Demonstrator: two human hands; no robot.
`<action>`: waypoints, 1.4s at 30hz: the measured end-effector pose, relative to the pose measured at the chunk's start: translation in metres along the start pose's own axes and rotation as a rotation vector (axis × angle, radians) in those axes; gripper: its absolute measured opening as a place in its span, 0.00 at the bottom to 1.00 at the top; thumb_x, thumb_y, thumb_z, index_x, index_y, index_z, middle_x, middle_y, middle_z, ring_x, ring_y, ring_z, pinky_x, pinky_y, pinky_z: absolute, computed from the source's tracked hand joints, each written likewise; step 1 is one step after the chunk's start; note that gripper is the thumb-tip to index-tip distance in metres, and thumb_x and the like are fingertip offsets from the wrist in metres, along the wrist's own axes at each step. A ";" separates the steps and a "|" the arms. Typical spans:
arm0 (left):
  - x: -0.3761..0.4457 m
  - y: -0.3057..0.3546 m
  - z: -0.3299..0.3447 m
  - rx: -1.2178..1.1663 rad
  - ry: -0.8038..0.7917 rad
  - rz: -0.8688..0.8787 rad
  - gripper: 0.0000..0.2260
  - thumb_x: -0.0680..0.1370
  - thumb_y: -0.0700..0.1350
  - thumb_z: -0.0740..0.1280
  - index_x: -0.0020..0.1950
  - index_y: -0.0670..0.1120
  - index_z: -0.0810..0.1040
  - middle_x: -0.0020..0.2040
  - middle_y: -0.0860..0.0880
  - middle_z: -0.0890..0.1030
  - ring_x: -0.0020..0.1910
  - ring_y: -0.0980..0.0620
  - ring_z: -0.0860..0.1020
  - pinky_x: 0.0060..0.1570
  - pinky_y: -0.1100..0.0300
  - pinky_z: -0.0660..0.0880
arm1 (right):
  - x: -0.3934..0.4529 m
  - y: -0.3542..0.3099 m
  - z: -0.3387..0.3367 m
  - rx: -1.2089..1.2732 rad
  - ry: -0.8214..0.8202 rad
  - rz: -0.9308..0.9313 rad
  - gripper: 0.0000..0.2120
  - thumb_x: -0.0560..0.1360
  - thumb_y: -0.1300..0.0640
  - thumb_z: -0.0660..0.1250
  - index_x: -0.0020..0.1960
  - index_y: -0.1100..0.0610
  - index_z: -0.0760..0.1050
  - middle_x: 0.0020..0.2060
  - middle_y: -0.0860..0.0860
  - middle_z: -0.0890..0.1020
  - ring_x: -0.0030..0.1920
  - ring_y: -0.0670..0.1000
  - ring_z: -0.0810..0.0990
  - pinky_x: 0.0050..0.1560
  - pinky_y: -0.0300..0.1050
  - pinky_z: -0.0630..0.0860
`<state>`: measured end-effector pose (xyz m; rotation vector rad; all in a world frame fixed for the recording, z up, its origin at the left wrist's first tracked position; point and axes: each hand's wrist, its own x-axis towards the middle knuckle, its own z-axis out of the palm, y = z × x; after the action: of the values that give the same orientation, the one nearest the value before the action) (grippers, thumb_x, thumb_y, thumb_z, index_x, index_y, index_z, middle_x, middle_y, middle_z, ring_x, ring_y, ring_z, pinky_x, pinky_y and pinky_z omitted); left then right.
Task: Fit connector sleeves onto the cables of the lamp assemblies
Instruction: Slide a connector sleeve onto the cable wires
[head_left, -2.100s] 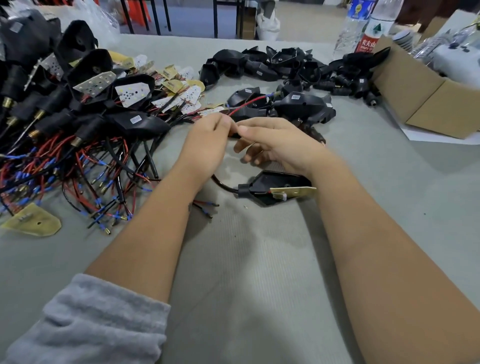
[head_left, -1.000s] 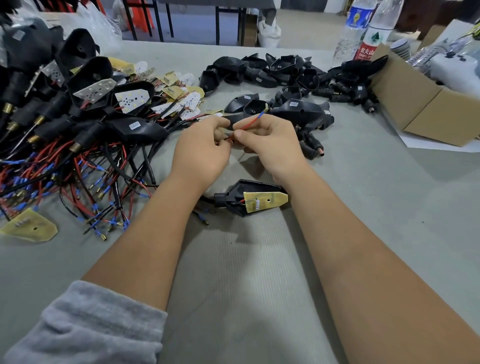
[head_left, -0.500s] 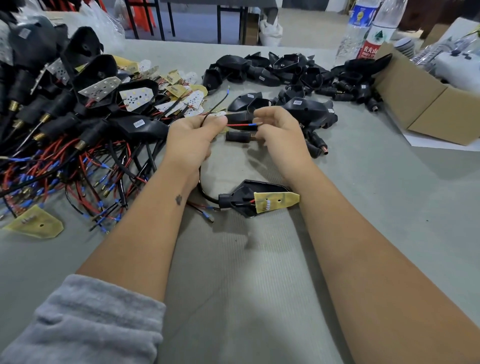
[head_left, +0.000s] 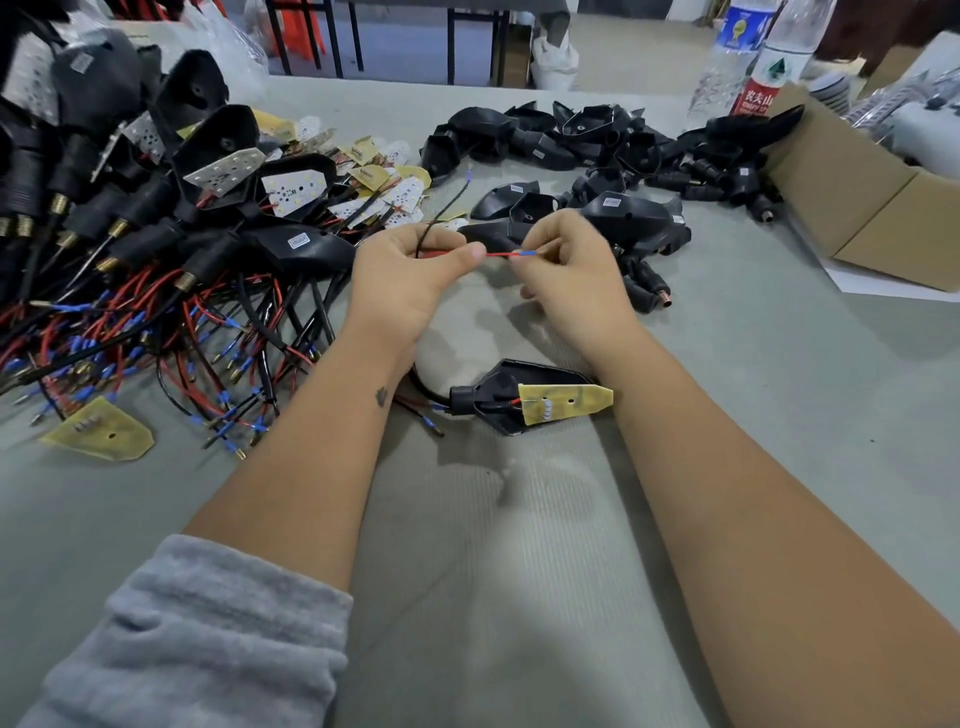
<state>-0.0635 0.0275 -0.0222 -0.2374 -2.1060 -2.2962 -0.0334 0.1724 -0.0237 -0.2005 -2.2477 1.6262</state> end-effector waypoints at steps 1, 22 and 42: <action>0.001 -0.001 -0.001 -0.009 0.013 0.002 0.07 0.73 0.36 0.73 0.40 0.46 0.79 0.38 0.46 0.79 0.41 0.48 0.76 0.51 0.52 0.76 | 0.000 -0.001 -0.002 0.106 0.026 0.027 0.09 0.74 0.64 0.68 0.42 0.54 0.70 0.35 0.53 0.75 0.32 0.49 0.74 0.36 0.44 0.72; 0.000 0.000 -0.001 0.077 0.036 0.044 0.07 0.77 0.40 0.70 0.40 0.50 0.81 0.37 0.53 0.81 0.39 0.56 0.77 0.52 0.56 0.76 | -0.007 -0.014 -0.008 0.862 -0.122 0.198 0.05 0.82 0.61 0.60 0.50 0.59 0.74 0.51 0.63 0.78 0.44 0.55 0.81 0.51 0.45 0.80; -0.001 -0.002 -0.001 0.138 0.015 0.049 0.08 0.76 0.41 0.71 0.37 0.48 0.81 0.37 0.48 0.80 0.40 0.51 0.75 0.49 0.54 0.74 | -0.006 -0.009 -0.008 0.741 -0.068 0.208 0.03 0.81 0.55 0.62 0.50 0.54 0.74 0.45 0.57 0.83 0.41 0.53 0.82 0.51 0.46 0.78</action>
<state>-0.0627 0.0268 -0.0240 -0.2646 -2.2135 -2.1090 -0.0245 0.1749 -0.0143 -0.1842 -1.5525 2.4749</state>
